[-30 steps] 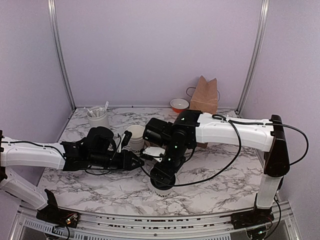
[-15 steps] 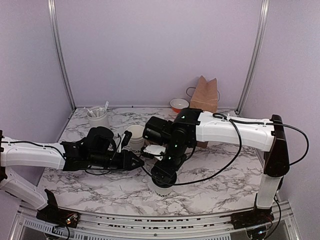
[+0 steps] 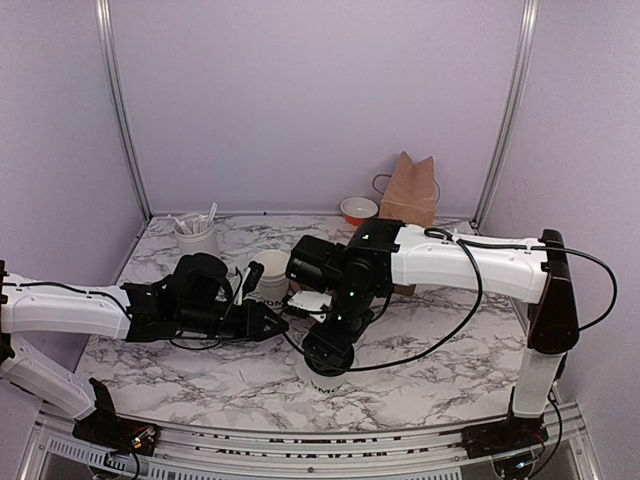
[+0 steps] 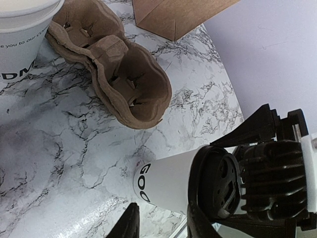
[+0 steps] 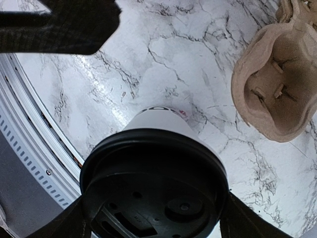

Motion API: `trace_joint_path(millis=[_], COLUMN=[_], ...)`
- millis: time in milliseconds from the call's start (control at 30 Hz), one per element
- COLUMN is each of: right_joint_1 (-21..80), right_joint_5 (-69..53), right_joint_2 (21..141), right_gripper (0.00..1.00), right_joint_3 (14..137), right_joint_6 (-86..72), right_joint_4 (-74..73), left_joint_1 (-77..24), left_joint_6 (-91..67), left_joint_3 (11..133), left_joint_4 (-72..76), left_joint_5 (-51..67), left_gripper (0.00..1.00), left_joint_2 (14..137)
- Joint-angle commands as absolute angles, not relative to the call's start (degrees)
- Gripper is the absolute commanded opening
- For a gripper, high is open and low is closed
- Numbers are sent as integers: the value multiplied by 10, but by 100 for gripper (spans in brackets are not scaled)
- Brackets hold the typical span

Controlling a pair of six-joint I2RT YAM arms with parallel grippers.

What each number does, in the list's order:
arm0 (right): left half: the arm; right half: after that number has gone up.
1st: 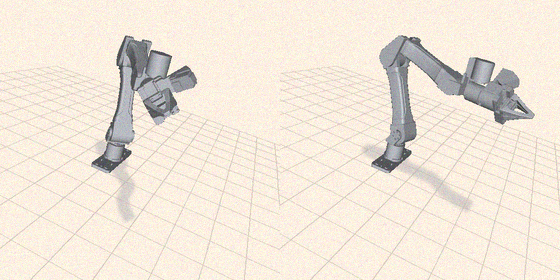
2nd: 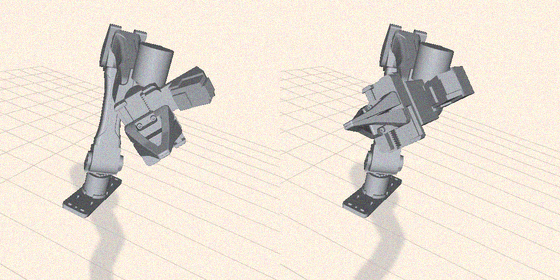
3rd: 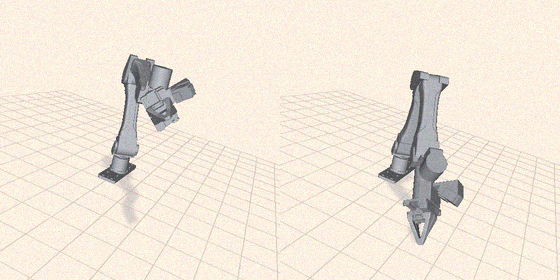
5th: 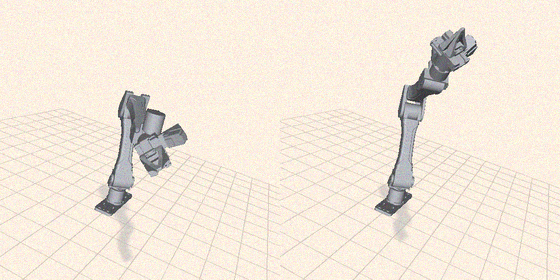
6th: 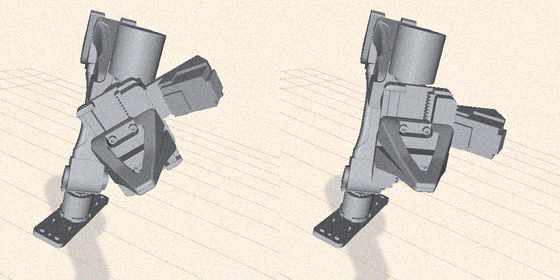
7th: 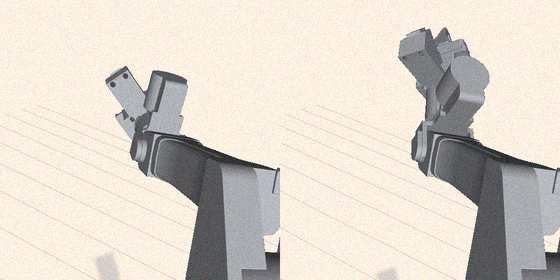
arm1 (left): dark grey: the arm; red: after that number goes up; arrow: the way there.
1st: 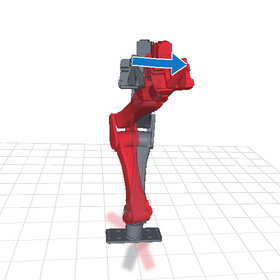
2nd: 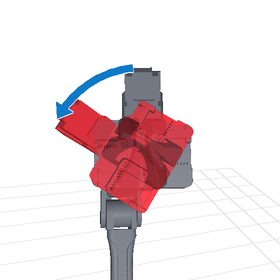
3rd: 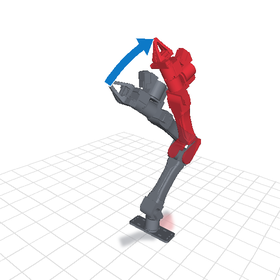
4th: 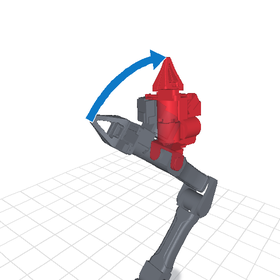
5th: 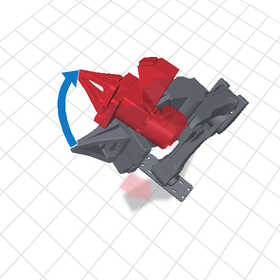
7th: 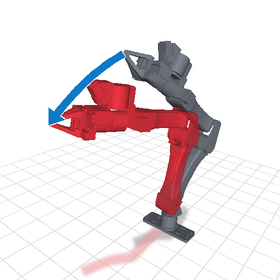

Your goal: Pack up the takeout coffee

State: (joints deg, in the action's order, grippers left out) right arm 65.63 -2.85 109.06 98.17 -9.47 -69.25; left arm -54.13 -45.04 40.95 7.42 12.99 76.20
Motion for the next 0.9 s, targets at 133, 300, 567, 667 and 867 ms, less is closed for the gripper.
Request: trace_joint_path(millis=[133, 300, 567, 667, 867], right_joint_1=[655, 655, 655, 656, 656], right_joint_5=[-17, -8, -3, -1, 1], right_joint_2=[1095, 1094, 1092, 1092, 1092], right_gripper=[85, 85, 87, 88, 89], right_joint_3=[999, 1002, 1003, 1005, 1010], right_joint_6=[-107, -114, -117, -118, -121], right_joint_4=[-697, -700, -699, -700, -703], left_joint_1=[-546, -557, -571, -574, -578], left_joint_6=[-446, -439, -438, -439, -438], left_joint_3=[407, 417, 434, 435, 438], left_joint_4=[89, 87, 85, 85, 85], left_joint_5=[137, 145, 145, 145, 146], left_gripper=[35, 37, 40, 40, 41], left_joint_2=[763, 775, 794, 795, 798])
